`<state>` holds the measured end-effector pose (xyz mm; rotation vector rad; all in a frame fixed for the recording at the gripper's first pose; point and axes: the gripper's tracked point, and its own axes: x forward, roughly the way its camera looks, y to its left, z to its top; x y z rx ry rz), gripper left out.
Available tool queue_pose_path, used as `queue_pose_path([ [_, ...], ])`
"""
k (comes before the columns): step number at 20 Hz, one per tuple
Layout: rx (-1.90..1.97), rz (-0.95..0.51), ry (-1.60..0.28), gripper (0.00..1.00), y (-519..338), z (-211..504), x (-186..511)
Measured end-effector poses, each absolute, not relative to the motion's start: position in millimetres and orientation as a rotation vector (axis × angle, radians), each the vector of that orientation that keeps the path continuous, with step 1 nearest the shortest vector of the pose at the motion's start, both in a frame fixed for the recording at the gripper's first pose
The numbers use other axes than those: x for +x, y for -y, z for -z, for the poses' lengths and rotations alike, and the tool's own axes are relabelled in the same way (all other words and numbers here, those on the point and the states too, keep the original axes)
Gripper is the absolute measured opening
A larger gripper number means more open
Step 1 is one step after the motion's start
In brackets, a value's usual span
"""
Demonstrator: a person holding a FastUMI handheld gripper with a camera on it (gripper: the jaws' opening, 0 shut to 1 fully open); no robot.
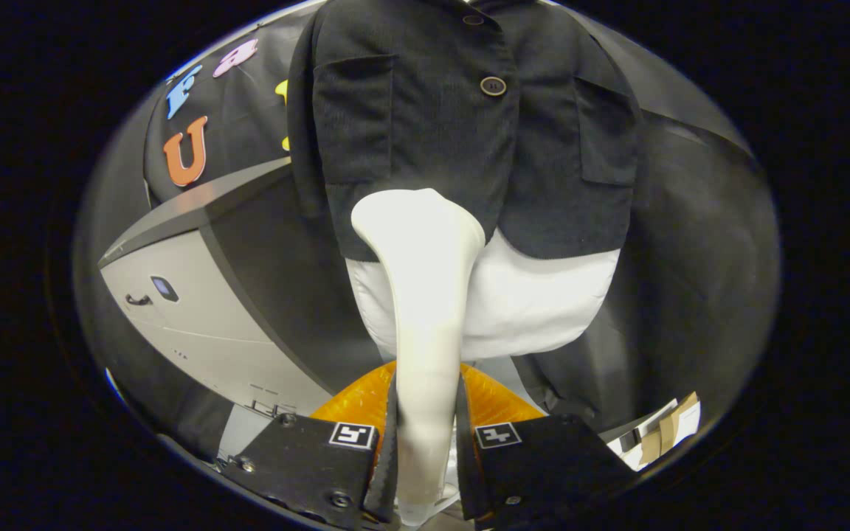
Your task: Iron the clothes twice with a garment steamer, once on the left side and once on the right side.
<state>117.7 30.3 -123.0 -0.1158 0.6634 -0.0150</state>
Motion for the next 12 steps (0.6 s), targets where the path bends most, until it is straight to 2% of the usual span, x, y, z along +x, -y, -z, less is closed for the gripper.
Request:
queue_pose_path([
  [7,-0.143,0.020,-0.669,0.36,-28.2,125.6,113.7],
  [12,-0.131,0.004,-0.560,0.36,-28.3,78.2,117.2],
])
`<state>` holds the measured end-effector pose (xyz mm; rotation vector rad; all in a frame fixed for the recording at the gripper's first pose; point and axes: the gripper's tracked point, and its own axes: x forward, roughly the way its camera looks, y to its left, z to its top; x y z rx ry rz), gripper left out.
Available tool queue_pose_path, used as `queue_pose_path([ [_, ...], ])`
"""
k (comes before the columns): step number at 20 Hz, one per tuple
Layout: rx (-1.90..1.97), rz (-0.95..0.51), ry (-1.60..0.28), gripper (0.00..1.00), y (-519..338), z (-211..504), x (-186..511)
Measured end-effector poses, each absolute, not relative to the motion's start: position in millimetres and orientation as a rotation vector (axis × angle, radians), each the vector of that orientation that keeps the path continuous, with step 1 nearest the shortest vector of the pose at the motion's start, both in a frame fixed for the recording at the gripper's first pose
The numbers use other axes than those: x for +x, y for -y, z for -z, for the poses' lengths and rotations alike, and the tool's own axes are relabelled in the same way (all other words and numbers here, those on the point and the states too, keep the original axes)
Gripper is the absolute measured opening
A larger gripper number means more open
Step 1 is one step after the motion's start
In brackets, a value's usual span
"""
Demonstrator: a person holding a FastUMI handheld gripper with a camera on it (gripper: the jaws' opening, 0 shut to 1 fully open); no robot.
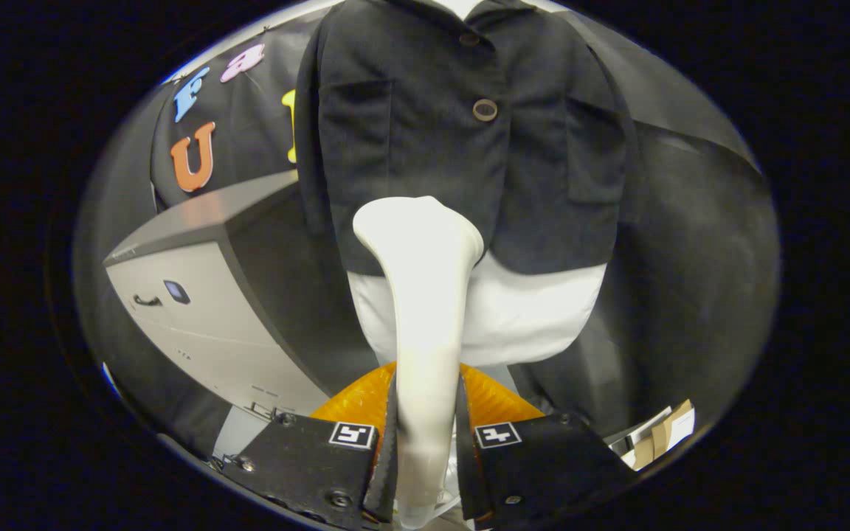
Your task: Iron the clothes twice with a garment steamer, once on the left side and once on the right side.
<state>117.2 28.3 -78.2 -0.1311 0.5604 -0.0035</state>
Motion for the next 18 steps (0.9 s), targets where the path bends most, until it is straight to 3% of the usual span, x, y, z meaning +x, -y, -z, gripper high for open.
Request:
queue_pose_path([
  [7,-0.052,-0.032,-0.335,0.36,-7.9,-46.2,110.3],
  [18,-0.017,0.062,0.051,0.36,33.8,-234.7,149.3],
])
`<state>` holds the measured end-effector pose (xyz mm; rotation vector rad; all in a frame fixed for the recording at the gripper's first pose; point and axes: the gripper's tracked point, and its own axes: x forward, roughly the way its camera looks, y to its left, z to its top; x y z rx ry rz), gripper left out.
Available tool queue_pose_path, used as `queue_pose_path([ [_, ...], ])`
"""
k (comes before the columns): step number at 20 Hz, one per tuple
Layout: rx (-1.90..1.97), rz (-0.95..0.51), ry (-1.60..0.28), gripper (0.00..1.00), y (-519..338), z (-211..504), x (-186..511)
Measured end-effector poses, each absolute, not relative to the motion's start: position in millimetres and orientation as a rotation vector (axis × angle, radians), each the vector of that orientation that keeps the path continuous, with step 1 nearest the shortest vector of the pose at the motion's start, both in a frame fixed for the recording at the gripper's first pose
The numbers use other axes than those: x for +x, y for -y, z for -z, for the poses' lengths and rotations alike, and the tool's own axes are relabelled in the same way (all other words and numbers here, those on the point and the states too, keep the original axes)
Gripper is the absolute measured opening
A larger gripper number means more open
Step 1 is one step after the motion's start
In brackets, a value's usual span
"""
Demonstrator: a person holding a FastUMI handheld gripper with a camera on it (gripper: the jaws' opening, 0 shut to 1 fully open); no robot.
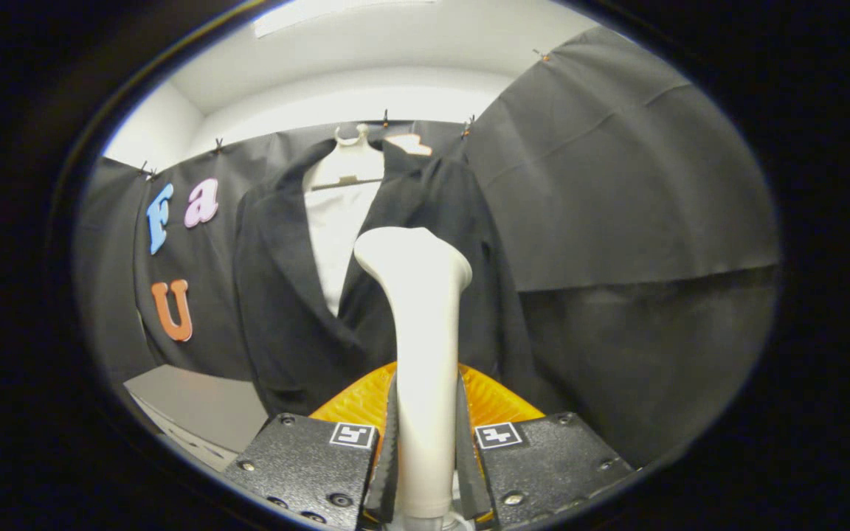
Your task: Iron the clothes twice with a garment steamer, once on the left side and once on the right side.
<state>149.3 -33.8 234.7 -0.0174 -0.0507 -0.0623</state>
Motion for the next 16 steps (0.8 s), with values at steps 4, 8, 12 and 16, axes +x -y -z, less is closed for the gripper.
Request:
queue_pose_path([
  [4,-0.016,0.056,0.150,0.36,13.2,-301.4,177.7],
  [8,-0.044,0.115,0.217,0.36,35.9,-343.1,191.6],
  [12,-0.076,0.114,0.239,0.36,35.5,-375.9,211.2],
  [16,-0.103,0.078,0.241,0.36,25.6,-386.4,226.9],
])
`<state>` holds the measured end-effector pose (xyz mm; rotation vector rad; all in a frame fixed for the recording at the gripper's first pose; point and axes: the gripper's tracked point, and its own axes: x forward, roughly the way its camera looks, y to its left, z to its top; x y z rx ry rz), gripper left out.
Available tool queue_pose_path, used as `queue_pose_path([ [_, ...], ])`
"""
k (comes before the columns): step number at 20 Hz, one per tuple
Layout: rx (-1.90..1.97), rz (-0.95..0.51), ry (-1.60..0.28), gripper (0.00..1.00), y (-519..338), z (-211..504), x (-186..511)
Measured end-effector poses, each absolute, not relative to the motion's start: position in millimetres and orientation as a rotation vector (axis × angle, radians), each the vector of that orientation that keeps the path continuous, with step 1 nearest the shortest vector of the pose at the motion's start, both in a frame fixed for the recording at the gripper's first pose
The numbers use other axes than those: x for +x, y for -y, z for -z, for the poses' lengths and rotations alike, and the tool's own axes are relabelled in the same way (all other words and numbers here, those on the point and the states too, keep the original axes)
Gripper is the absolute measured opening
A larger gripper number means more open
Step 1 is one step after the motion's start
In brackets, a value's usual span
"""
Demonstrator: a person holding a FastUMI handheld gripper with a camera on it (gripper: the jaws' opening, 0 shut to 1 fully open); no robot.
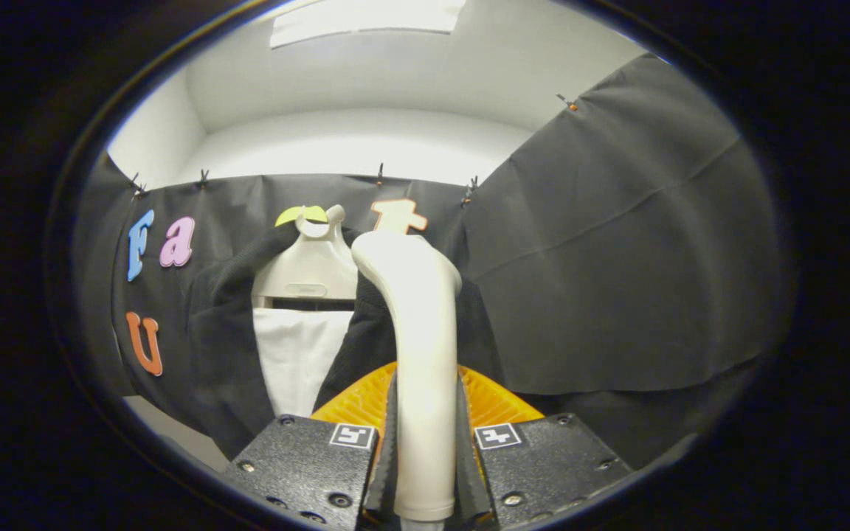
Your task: Iron the clothes twice with a garment steamer, once on the left side and once on the right side.
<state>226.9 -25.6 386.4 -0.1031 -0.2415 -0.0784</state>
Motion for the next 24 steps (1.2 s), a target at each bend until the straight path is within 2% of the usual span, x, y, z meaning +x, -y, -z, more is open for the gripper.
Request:
queue_pose_path([
  [10,-0.169,0.111,0.189,0.36,36.3,-351.5,224.8],
  [24,-0.219,0.164,0.021,0.36,42.7,-262.4,201.9],
])
